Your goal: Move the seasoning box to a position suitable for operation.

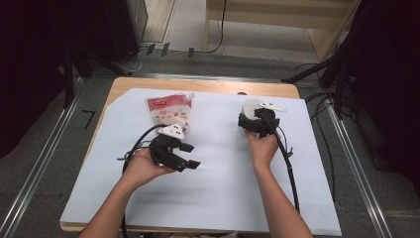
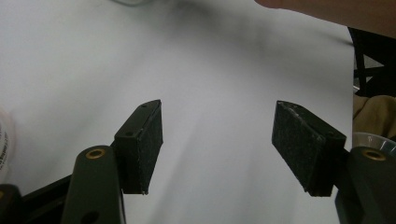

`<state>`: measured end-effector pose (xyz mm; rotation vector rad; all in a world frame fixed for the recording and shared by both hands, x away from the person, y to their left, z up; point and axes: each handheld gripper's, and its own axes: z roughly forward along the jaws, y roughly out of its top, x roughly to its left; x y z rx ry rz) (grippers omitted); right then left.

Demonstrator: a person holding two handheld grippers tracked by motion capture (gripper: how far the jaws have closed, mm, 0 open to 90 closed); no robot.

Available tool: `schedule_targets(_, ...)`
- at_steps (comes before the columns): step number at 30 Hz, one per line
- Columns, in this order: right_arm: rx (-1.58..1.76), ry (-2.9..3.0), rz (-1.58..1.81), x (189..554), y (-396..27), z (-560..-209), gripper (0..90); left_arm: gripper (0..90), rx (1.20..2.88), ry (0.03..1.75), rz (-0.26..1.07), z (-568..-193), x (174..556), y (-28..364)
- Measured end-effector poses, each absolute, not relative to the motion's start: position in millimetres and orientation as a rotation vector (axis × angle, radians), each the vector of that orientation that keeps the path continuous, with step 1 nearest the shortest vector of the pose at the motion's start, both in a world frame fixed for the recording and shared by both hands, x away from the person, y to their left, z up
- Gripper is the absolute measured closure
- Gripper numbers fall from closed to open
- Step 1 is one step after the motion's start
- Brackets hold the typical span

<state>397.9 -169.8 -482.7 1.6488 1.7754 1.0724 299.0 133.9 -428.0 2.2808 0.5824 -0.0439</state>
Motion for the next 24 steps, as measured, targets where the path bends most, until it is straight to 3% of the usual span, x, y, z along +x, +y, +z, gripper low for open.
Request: schedule_targets(24, 1.546, 1.766, 1.055, 397.0, -167.6, -489.9, 14.3, 34.6, 2.274, 0.592, -0.061, -430.6, 300.5, 135.3)
